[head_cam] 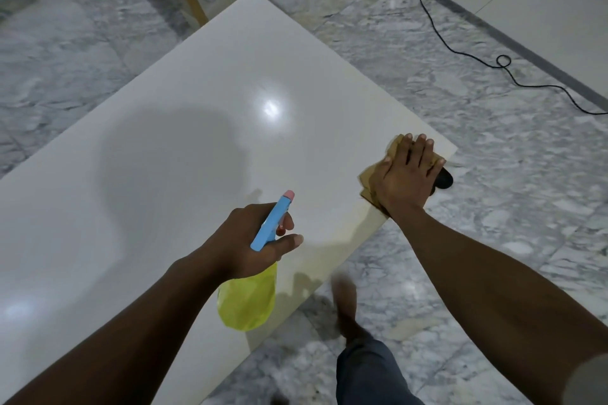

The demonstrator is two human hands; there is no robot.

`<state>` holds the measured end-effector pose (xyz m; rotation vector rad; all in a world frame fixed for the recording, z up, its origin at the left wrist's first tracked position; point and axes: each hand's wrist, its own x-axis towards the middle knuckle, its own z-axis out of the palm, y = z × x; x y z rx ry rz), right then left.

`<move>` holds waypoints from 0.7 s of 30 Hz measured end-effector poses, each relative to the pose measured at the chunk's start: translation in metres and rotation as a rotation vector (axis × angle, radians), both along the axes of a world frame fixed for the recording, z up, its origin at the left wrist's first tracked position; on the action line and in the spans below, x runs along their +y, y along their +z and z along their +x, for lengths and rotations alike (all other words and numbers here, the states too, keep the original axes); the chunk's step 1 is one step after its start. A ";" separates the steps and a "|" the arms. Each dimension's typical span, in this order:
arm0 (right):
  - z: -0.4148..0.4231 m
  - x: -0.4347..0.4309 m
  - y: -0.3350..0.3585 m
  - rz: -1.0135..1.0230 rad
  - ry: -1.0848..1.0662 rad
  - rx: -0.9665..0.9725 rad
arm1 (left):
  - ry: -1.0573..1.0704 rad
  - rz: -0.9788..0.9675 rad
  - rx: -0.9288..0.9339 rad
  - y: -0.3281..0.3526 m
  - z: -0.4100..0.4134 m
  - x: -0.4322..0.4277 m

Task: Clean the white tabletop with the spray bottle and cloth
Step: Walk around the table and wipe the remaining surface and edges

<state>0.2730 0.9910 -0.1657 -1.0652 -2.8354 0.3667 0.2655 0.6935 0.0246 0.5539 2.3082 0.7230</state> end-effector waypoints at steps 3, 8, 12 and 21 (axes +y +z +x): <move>0.009 -0.021 0.000 -0.005 0.026 -0.012 | 0.031 0.020 -0.015 0.001 0.015 -0.022; 0.029 -0.065 0.000 -0.004 0.077 -0.046 | 0.061 0.059 -0.008 0.004 0.044 -0.066; 0.058 -0.127 0.000 -0.014 0.120 -0.054 | 0.086 0.057 0.008 0.002 0.081 -0.124; 0.124 -0.273 -0.004 -0.020 0.166 -0.015 | 0.155 0.053 0.076 -0.001 0.179 -0.279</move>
